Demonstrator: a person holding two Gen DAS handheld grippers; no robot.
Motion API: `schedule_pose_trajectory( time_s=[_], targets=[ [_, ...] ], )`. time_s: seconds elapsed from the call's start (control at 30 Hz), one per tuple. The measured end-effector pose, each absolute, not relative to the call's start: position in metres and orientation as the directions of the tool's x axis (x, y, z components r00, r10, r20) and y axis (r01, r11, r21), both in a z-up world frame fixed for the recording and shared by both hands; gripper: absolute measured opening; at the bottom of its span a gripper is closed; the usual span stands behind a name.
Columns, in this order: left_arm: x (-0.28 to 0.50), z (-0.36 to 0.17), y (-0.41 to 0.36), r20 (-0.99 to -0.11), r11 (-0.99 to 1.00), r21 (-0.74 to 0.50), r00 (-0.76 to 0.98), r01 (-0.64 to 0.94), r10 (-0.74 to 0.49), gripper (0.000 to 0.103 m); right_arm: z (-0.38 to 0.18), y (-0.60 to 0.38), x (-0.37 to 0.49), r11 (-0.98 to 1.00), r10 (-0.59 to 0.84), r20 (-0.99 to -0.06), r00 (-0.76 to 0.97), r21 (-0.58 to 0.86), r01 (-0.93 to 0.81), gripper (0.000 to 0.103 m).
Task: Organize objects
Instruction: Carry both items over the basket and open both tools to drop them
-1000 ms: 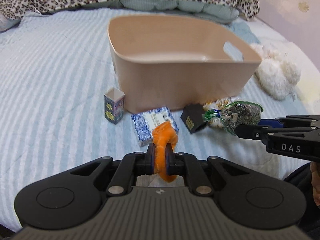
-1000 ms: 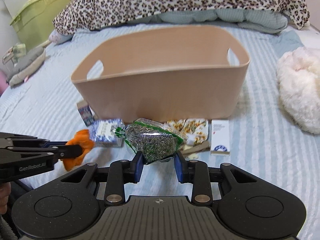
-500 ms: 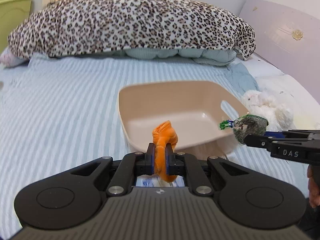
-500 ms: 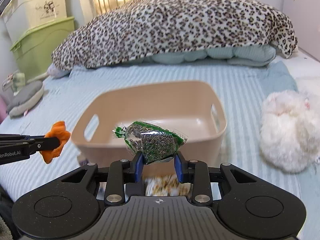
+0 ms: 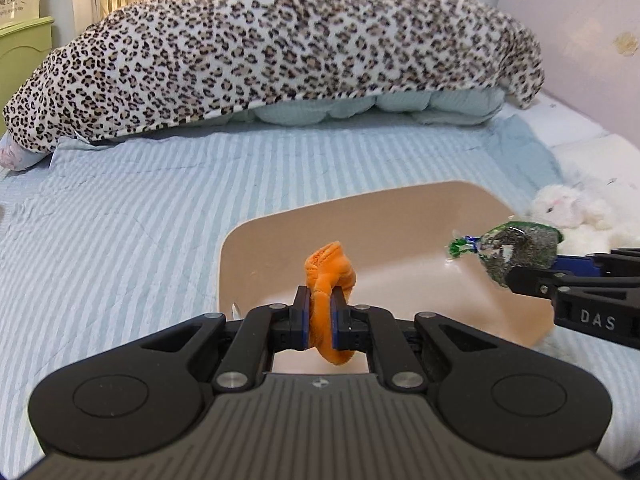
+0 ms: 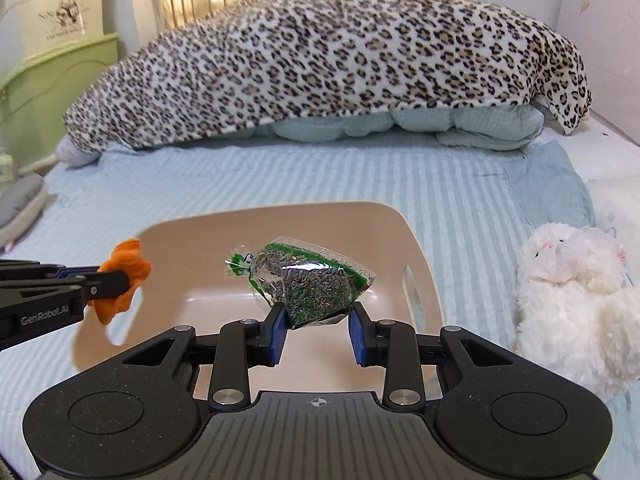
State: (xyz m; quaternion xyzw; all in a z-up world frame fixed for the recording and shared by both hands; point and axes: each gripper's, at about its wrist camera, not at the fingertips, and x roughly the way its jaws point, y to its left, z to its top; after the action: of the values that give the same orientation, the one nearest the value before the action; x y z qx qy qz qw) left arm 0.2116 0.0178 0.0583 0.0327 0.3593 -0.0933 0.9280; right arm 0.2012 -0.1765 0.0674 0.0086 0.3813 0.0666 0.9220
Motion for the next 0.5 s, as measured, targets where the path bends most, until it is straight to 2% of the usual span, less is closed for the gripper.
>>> schedule_pose_trajectory(
  time_s=[0.23,0.37,0.4,0.47,0.5],
  targets=[
    [0.228,0.021,0.008,-0.735,0.978,0.073,0.673,0.196,-0.080,0.011,0.031,-0.168,0.215,0.993,0.094,-0.767,0.635,0.029,-0.112,0.031],
    [0.228,0.015,0.009,-0.750,0.977,0.077,0.657,0.197,-0.073,0.012,0.027,-0.165,0.213,0.992,0.089,-0.775,0.626,0.015,-0.123,0.031],
    [0.227,0.017,0.009,-0.749,0.977,0.073,0.658,0.200,-0.079,0.014,0.030,-0.165,0.211,0.992,0.093,-0.770,0.631,0.017,-0.126,0.039],
    [0.222,0.025,0.011,-0.740,0.977,0.073,0.668,0.201,-0.082,0.015,0.037,-0.167,0.206,0.991,0.103,-0.758,0.644,0.021,-0.132,0.043],
    [0.219,0.030,0.011,-0.736,0.976,0.074,0.672,0.203,-0.084,0.021,0.041,-0.168,0.204,0.991,0.103,-0.752,0.651,0.020,-0.134,0.047]
  ],
)
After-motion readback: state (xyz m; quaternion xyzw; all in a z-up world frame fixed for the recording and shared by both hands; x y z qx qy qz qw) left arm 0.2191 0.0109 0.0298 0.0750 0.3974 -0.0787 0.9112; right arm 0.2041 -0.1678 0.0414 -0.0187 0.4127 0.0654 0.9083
